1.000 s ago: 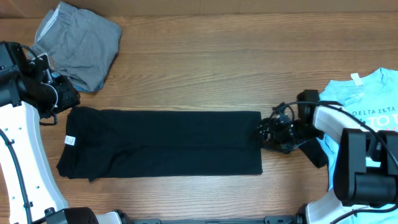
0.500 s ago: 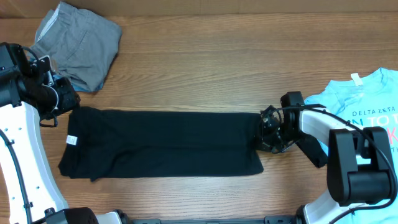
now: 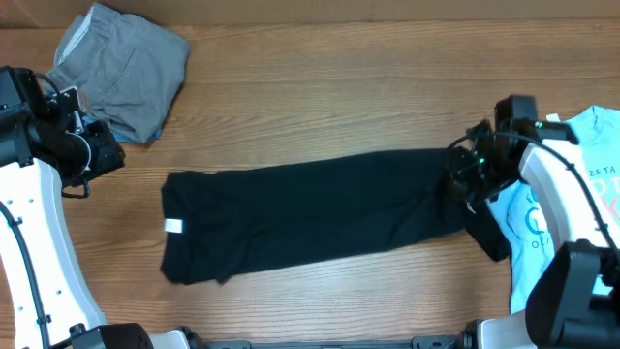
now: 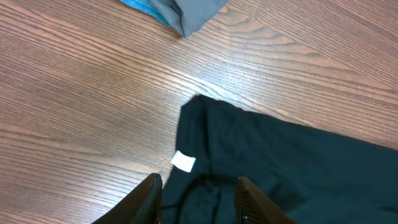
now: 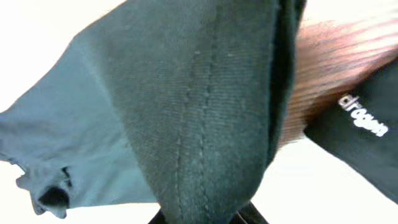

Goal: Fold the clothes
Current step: 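Grasp the strip's right end with the right gripper and lift it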

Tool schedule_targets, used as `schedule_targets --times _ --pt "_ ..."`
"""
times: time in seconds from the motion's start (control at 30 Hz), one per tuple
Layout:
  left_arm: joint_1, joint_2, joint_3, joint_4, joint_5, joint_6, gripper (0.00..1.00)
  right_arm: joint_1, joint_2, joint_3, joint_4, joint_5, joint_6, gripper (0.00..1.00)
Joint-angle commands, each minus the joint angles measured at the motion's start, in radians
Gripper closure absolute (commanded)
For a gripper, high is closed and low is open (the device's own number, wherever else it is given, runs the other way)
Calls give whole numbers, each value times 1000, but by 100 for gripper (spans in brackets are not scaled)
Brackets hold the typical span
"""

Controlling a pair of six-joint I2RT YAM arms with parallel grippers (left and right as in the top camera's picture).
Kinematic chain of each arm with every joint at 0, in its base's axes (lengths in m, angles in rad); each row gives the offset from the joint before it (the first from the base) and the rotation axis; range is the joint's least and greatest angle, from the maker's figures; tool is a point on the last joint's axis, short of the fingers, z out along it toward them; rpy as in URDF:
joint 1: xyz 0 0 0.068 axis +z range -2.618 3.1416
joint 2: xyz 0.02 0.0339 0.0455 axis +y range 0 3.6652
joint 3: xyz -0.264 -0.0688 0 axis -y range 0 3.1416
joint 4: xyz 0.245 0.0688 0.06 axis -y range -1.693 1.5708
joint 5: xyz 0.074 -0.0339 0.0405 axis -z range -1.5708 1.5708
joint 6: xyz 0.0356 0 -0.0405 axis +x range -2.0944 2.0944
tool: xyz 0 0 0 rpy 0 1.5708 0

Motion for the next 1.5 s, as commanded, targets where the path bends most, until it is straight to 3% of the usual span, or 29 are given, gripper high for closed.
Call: schedule_targets --times 0.0,0.4,0.73,0.87,1.07,1.47 --pt "-6 -7 17 -2 9 26 58 46 -26 61 -23 26 13 96" --pt "-6 -7 17 -3 9 26 58 490 -1 43 145 67 375 95" --pt "-6 -7 17 -13 10 26 59 710 134 43 281 99 496 95" --pt "-6 -7 17 -14 10 26 59 747 186 43 353 103 520 94" --pt "-6 -7 17 -17 31 26 59 750 204 45 398 87 539 65" --pt "-6 -7 17 -17 31 27 57 619 91 79 308 -5 386 59"
